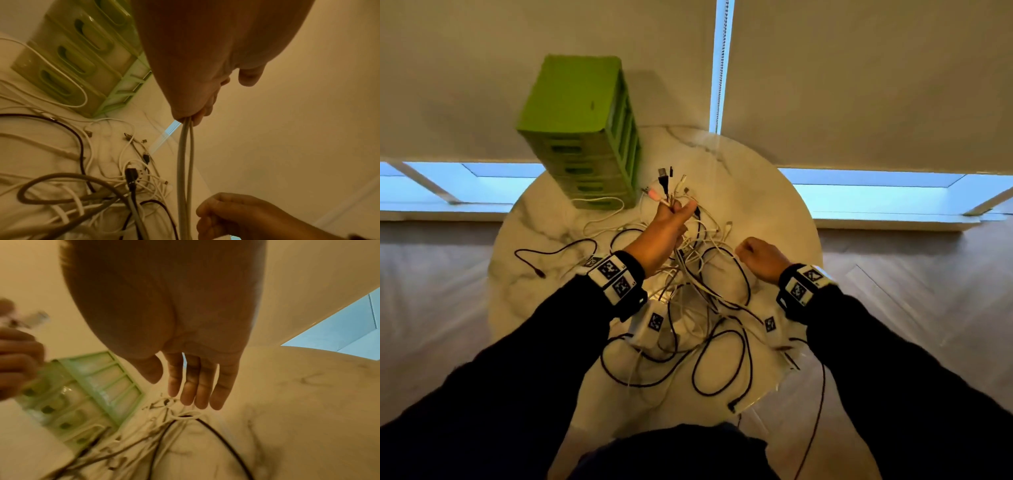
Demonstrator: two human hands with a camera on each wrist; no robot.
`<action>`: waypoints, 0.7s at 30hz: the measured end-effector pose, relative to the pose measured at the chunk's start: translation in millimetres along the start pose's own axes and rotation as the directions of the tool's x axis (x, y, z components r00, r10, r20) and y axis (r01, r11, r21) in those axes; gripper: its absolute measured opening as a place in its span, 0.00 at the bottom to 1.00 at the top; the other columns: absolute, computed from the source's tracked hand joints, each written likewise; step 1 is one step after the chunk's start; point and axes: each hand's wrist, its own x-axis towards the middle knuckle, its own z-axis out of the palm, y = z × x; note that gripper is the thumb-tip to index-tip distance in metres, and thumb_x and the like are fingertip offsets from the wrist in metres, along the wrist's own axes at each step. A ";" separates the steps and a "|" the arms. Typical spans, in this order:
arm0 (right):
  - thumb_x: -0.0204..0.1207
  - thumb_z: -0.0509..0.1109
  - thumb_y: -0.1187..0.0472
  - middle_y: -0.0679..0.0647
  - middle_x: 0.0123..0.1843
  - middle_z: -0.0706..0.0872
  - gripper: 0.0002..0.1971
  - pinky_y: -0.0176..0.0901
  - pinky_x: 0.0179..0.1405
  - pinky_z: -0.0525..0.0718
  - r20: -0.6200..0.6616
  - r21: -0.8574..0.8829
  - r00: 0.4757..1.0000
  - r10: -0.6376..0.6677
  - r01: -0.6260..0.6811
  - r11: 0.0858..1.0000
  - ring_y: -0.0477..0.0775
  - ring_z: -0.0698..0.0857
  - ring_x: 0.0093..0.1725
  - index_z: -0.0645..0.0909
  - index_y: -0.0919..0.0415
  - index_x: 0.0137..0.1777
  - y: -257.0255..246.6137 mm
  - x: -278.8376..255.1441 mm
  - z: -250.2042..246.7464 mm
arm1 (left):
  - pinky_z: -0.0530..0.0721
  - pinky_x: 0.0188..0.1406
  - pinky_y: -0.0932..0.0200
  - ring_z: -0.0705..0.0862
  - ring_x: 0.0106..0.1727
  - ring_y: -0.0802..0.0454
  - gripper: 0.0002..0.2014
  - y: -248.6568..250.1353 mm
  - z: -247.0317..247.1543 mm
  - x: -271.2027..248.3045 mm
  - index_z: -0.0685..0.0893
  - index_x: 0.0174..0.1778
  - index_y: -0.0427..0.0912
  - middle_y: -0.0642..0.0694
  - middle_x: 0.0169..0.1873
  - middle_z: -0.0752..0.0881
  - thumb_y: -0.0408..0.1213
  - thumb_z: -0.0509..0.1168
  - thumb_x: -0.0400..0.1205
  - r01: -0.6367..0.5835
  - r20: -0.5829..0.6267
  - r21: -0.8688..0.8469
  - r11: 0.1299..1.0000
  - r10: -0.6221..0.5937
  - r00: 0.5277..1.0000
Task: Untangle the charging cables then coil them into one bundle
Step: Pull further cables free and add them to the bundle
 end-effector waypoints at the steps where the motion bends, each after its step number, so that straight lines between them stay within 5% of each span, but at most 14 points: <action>1: 0.89 0.58 0.52 0.66 0.64 0.85 0.17 0.48 0.53 0.73 0.005 -0.045 0.999 0.031 -0.031 0.998 0.65 0.82 0.62 0.80 0.66 0.60 5.2 17.9 0.7 | 0.61 0.33 0.57 0.61 0.30 0.57 0.14 -2.1 -0.7 0.7 0.64 0.46 0.52 0.54 0.34 0.63 0.52 0.64 0.83 0.011 -0.006 0.031 0.999 -0.010 1.000; 6: 0.88 0.57 0.52 0.69 0.67 0.83 0.20 0.52 0.61 0.77 -0.007 -0.112 0.993 0.121 -0.121 0.986 0.70 0.81 0.67 0.80 0.69 0.64 6.5 73.8 12.5 | 0.68 0.39 0.58 0.64 0.34 0.57 0.13 -13.1 -3.7 -0.5 0.63 0.45 0.49 0.54 0.37 0.63 0.46 0.60 0.90 0.024 -0.058 0.133 0.991 -0.016 0.998; 11: 0.75 0.72 0.37 0.63 0.49 0.89 0.23 0.47 0.44 0.80 -0.105 -0.023 0.970 0.220 -0.224 0.974 0.69 0.87 0.55 0.86 0.61 0.46 7.9 106.9 30.4 | 0.70 0.39 0.62 0.68 0.34 0.62 0.13 -22.8 -5.6 -7.0 0.63 0.45 0.49 0.53 0.38 0.65 0.44 0.60 0.90 0.012 -0.097 0.157 0.987 0.004 0.995; 15: 0.74 0.76 0.43 0.63 0.55 0.90 0.21 0.52 0.55 0.87 -0.096 -0.018 0.965 0.243 -0.246 0.969 0.69 0.87 0.58 0.89 0.62 0.51 2.9 115.9 33.7 | 0.75 0.41 0.68 0.74 0.30 0.74 0.11 -27.6 -8.4 -9.4 0.64 0.45 0.48 0.55 0.38 0.68 0.41 0.59 0.90 0.008 -0.100 0.146 0.989 0.007 0.995; 21: 0.80 0.70 0.52 0.66 0.55 0.89 0.16 0.48 0.54 0.79 -0.134 0.107 0.975 0.179 -0.166 0.980 0.68 0.86 0.58 0.87 0.67 0.50 -2.9 111.0 16.3 | 0.77 0.37 0.73 0.75 0.29 0.75 0.10 -30.8 -9.6 -8.9 0.63 0.47 0.45 0.54 0.38 0.69 0.39 0.59 0.90 0.008 -0.113 0.132 0.991 0.007 0.994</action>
